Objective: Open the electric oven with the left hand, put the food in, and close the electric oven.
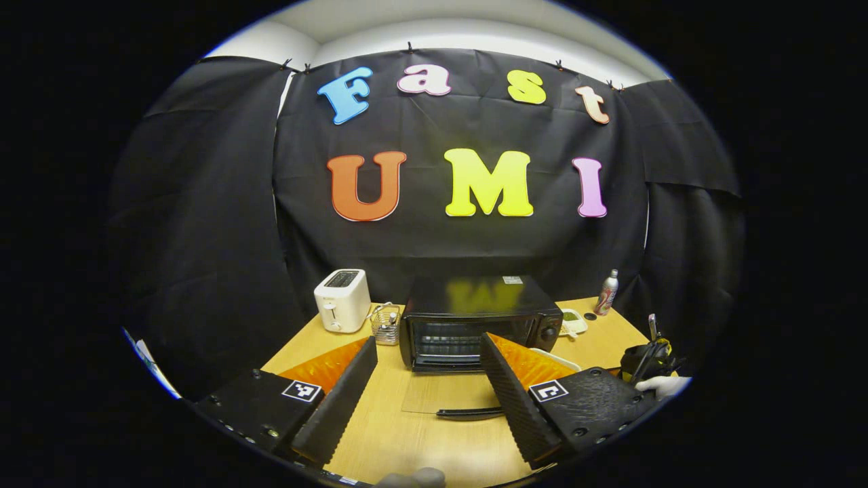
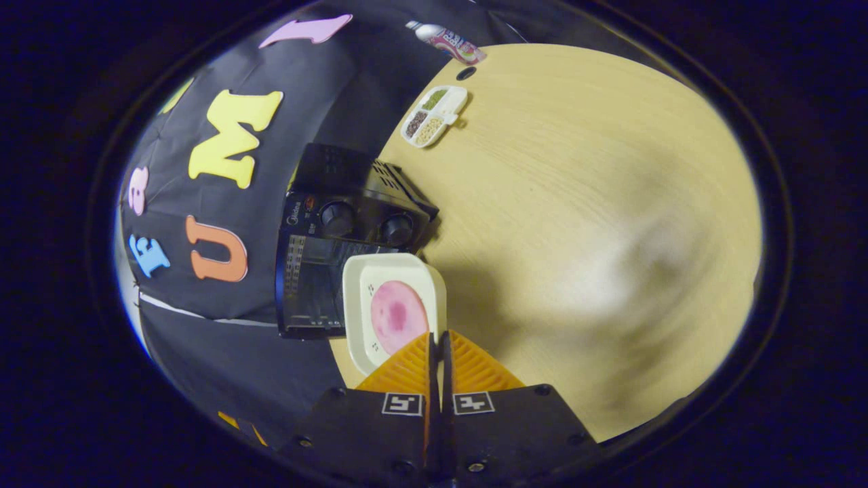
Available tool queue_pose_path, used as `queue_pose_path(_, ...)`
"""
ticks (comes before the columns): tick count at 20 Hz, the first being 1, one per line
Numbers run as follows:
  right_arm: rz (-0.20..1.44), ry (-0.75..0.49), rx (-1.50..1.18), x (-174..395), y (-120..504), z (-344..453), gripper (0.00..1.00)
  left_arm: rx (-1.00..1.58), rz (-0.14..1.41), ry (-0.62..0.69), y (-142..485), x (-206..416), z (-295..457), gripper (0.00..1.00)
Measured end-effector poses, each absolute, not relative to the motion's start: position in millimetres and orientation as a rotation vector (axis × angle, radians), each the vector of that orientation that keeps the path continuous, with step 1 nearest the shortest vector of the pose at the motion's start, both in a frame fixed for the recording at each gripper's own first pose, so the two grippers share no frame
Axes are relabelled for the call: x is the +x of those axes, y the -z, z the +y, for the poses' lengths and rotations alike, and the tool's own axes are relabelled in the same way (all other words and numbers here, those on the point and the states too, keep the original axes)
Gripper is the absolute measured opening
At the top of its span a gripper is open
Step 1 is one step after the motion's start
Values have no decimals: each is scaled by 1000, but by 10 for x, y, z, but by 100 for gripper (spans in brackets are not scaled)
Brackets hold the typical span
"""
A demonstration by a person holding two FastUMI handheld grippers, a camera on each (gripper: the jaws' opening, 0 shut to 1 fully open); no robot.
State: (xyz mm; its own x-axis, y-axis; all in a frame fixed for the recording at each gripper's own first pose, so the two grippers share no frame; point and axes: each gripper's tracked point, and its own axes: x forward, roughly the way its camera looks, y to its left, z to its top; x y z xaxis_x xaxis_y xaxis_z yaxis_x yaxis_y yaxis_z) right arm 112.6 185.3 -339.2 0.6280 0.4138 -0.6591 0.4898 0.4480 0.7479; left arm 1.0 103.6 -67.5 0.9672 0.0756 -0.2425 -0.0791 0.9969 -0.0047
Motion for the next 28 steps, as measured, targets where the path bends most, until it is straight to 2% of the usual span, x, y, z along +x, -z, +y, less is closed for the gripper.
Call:
queue_pose_path(1, 937, 68, 1173, 1187, 3384, 1942, 3, -8, 248, -90, 663, -11, 1107, 95)
queue_pose_path(4, 924, 87, 1242, 1438, 3395, 2250, 1, -7, 256, -127, 664, -88, 1282, 95)
queue_pose_path(7, 919, 73, 1275, 1696, 3375, 2492, 3, 6, 265, -163, 673, -142, 1439, 95)
queue_pose_path(11, 905, 46, 1286, 2079, 3431, 2680, 0, 15, 269, -219, 668, -140, 1612, 95)
queue_pose_path(12, 909, 49, 1271, 2162, 3473, 2695, 4, 10, 269, -234, 661, -129, 1652, 95)
queue_pose_path(13, 909, 56, 1245, 2236, 3500, 2685, 0, 2, 266, -248, 666, -138, 1672, 95)
queue_pose_path(14, 905, 63, 1220, 2323, 3536, 2672, 4, -1, 273, -266, 689, -137, 1699, 95)
queue_pose_path(16, 864, 37, 1208, 2532, 3490, 2686, 0, 10, 282, -297, 723, -151, 1754, 96)
queue_pose_path(20, 685, -87, 1203, 2884, 3134, 2708, 6, 12, 311, -321, 772, -137, 1772, 95)
queue_pose_path(22, 690, -147, 1217, 2883, 3046, 2796, 8, 3, 312, -315, 773, -107, 1740, 96)
queue_pose_path(24, 757, -174, 1161, 2781, 3137, 2839, 44, -5, 312, -303, 789, -58, 1701, 96)
queue_pose_path(26, 763, -158, 1152, 2737, 3121, 2762, 65, -2, 300, -286, 761, -62, 1686, 96)
queue_pose_path(27, 764, -159, 1155, 2695, 3091, 2741, 62, -1, 290, -279, 754, -43, 1686, 96)
queue_pose_path(28, 763, -159, 1146, 2659, 3055, 2702, 72, -7, 285, -272, 752, -25, 1664, 96)
